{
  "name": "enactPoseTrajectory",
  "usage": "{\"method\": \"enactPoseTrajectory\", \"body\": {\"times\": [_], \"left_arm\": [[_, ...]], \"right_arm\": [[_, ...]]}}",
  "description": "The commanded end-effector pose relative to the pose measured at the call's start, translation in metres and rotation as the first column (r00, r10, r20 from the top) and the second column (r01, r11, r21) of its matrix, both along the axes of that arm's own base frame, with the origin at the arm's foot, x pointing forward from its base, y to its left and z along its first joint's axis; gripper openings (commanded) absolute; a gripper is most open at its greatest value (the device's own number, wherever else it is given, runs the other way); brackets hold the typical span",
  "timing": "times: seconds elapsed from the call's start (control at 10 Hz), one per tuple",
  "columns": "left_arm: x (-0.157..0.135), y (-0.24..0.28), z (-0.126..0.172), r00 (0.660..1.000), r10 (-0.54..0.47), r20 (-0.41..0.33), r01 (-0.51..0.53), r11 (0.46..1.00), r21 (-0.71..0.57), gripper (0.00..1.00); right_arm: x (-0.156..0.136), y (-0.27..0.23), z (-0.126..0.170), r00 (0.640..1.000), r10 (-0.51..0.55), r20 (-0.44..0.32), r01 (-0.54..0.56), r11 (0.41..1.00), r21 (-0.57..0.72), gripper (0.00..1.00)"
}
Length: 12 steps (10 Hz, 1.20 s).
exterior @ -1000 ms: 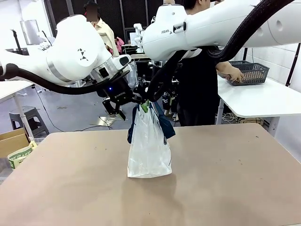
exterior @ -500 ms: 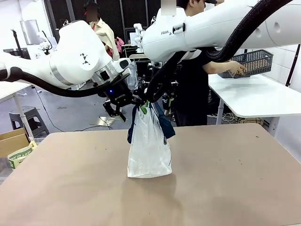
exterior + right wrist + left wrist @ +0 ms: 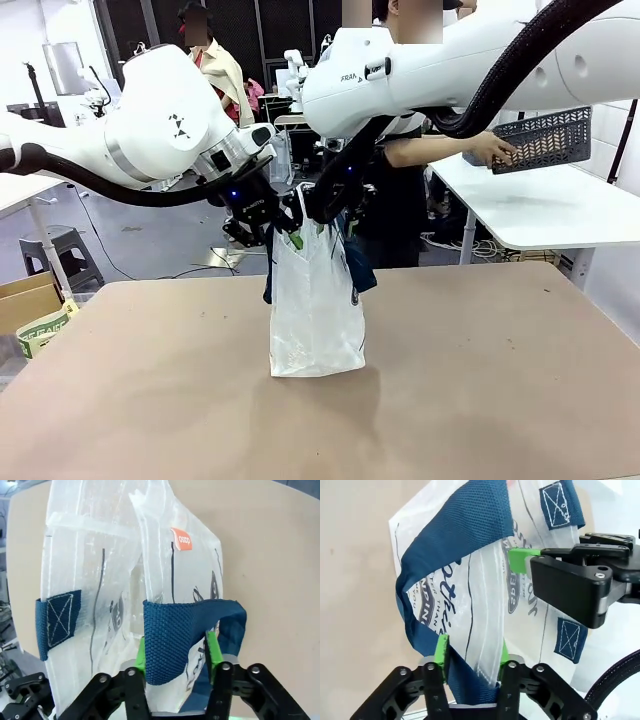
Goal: Transfer purchased items from the store into the shopping bag.
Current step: Open the Reusable shopping bag in the center of the table.
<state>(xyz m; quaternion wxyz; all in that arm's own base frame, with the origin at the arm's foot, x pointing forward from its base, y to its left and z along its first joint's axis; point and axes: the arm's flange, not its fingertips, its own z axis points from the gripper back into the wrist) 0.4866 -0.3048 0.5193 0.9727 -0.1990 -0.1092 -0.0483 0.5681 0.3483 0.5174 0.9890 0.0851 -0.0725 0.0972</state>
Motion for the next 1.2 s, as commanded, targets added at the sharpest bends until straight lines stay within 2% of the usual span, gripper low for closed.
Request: {"method": "enactPoseTrajectory", "body": {"times": [0.0, 0.5, 0.9, 1.1], "left_arm": [[-0.005, 0.006, -0.001, 1.000, 0.005, 0.010, -0.005, 1.000, -0.022, 0.00], [-0.012, 0.028, 0.000, 1.000, 0.013, -0.002, -0.013, 1.000, -0.005, 0.00], [-0.025, 0.058, 0.006, 0.998, 0.068, 0.014, -0.068, 0.998, 0.012, 0.00], [-0.035, 0.055, 0.009, 0.995, 0.091, 0.032, -0.093, 0.993, 0.073, 0.00]], "right_arm": [[0.000, 0.001, 0.002, 1.000, -0.026, -0.013, 0.026, 0.999, 0.040, 0.00], [-0.007, -0.021, 0.006, 1.000, 0.019, -0.016, -0.019, 0.999, 0.030, 0.00], [-0.018, -0.051, 0.004, 0.987, 0.159, -0.036, -0.161, 0.985, -0.062, 0.00], [-0.021, -0.058, 0.008, 0.976, 0.218, -0.024, -0.219, 0.971, -0.093, 0.00]]}}
